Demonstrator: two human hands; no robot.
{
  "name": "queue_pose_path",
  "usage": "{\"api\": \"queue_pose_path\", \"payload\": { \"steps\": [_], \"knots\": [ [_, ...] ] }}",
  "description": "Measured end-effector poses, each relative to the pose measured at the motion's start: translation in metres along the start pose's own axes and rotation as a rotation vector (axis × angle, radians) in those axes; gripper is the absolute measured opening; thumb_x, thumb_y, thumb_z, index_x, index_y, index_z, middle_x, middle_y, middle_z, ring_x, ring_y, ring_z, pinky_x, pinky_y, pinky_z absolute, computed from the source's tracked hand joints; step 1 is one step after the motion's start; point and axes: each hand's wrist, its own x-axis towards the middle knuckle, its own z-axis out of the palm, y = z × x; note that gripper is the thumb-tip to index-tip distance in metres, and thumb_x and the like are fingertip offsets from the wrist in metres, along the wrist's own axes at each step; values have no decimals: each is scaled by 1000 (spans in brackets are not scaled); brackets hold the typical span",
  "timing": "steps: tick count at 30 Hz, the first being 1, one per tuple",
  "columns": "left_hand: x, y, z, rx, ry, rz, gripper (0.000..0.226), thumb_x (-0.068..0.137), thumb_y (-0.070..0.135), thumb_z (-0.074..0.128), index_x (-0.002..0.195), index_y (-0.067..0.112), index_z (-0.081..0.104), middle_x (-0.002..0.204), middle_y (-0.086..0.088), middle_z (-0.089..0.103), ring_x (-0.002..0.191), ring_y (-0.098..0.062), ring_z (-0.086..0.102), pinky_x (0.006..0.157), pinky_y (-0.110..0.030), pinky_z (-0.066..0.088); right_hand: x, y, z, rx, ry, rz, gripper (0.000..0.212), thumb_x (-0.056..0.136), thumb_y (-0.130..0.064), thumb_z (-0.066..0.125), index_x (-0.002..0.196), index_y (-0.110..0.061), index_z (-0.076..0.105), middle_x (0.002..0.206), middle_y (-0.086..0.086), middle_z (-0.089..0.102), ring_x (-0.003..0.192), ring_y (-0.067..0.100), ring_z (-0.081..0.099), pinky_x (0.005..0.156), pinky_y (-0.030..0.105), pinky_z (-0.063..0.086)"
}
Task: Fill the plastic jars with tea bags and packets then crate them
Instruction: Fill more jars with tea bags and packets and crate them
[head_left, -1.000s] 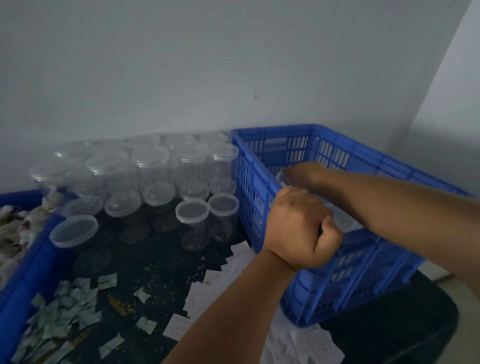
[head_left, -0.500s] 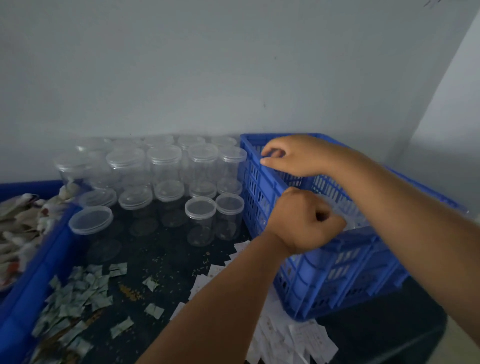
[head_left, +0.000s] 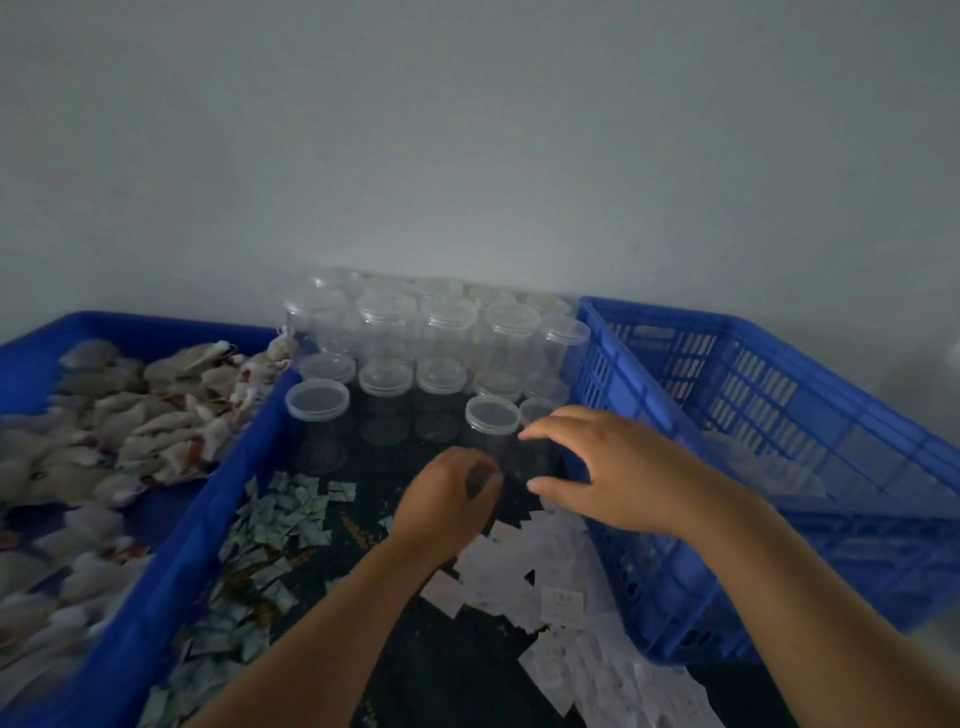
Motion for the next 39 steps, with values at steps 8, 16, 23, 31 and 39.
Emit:
{"api": "queue_pose_path", "payload": {
  "steps": [8, 16, 23, 31, 39],
  "knots": [
    [-58, -120, -20, 79, 181, -236, 15, 97, 48, 68, 87, 39, 62, 93, 18, 56, 83, 3, 56, 70, -14, 42, 101, 9, 84, -3, -18, 225, 98, 96, -62, 69, 170, -24, 17, 171, 13, 26, 157, 33, 27, 127, 47, 28],
    [-60, -126, -13, -30, 182, -196, 25, 90, 61, 54, 79, 39, 55, 88, 16, 54, 81, -1, 56, 71, -28, 52, 228, -106, 144, 520, 63, 219, 114, 81, -62, 85, 168, -26, 19, 173, 3, 31, 153, 28, 40, 113, 43, 44],
    [-64, -126, -16, -282, 206, -136, 19, 88, 51, 53, 73, 62, 55, 78, 31, 62, 71, 7, 58, 61, -9, 39, 295, -156, 204, 941, 54, 639, 113, 65, -59, 97, 153, -13, 42, 151, 12, 57, 134, 34, 60, 105, 46, 55],
    [-60, -131, -12, -226, 149, -143, 11, 95, 39, 63, 87, 33, 65, 91, 11, 64, 84, -9, 64, 70, -43, 58, 253, -145, 189, 1219, 419, 346, 82, 76, -49, 94, 141, -36, 46, 136, -16, 56, 127, 6, 59, 99, 28, 53],
    [-58, -131, -14, -48, 161, -227, 24, 92, 47, 65, 76, 30, 61, 85, 13, 57, 77, -2, 57, 62, -26, 46, 76, -136, 191, 1360, 695, 329, 59, 70, -76, 78, 120, -65, 49, 121, -25, 64, 111, 2, 70, 79, 16, 59]
  ]
}}
